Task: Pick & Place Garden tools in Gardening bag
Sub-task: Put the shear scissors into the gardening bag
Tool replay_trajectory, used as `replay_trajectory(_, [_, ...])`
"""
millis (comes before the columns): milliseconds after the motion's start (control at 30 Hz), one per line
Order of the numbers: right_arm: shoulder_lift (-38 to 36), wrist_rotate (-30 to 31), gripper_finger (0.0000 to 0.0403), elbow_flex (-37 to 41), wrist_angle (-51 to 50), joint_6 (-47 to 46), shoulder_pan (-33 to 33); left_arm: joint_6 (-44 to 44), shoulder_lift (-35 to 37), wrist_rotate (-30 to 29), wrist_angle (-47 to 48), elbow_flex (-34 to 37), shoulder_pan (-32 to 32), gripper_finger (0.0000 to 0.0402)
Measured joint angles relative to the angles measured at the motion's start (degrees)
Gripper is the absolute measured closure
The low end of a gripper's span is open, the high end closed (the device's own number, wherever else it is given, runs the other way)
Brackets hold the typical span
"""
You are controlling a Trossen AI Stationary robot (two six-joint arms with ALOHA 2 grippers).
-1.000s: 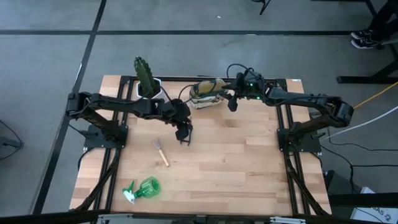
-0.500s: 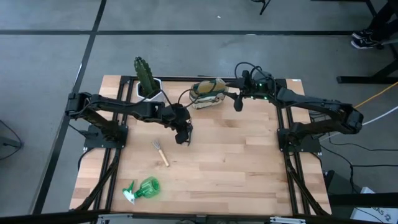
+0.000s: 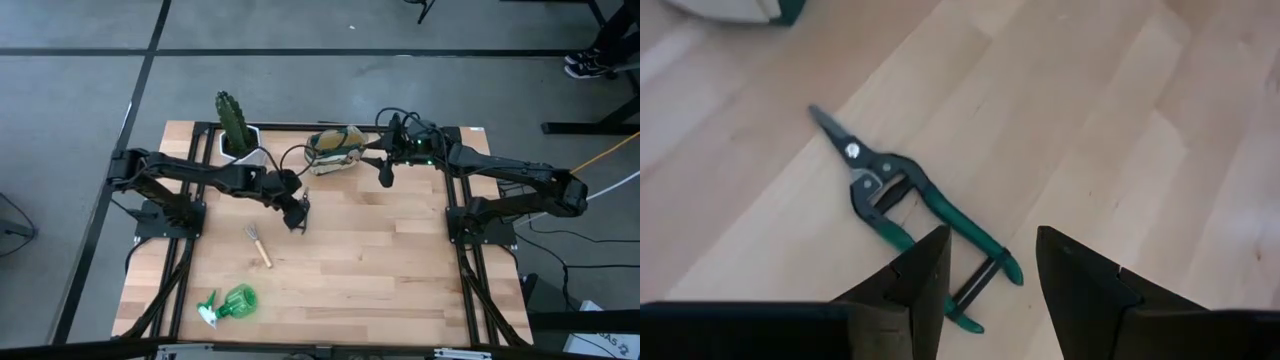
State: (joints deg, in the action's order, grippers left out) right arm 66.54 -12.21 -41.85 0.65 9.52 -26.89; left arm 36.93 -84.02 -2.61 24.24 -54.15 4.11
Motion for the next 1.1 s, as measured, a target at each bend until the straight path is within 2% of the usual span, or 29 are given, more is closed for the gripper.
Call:
replay_trajectory(433, [0.0, 0.0, 0.0206, 0.0, -0.6, -0.3, 0.1, 7.6, -8.8, -7.0, -0.2, 0.0, -1.3, 0.0256])
replay_trajectory(700, [0.0, 0.1, 0.0206, 0.0, -1.8, -1.6, 0.0, 8.8, -13.0, -7.0, -1.9, 0.0, -1.3, 0.0256])
replay_trajectory(1100, [0.1, 0.2, 0.0206, 0.0, -2.0, -2.7, 0.1, 9.0, -13.8, -8.1, -0.7, 0.0, -1.3, 0.0258])
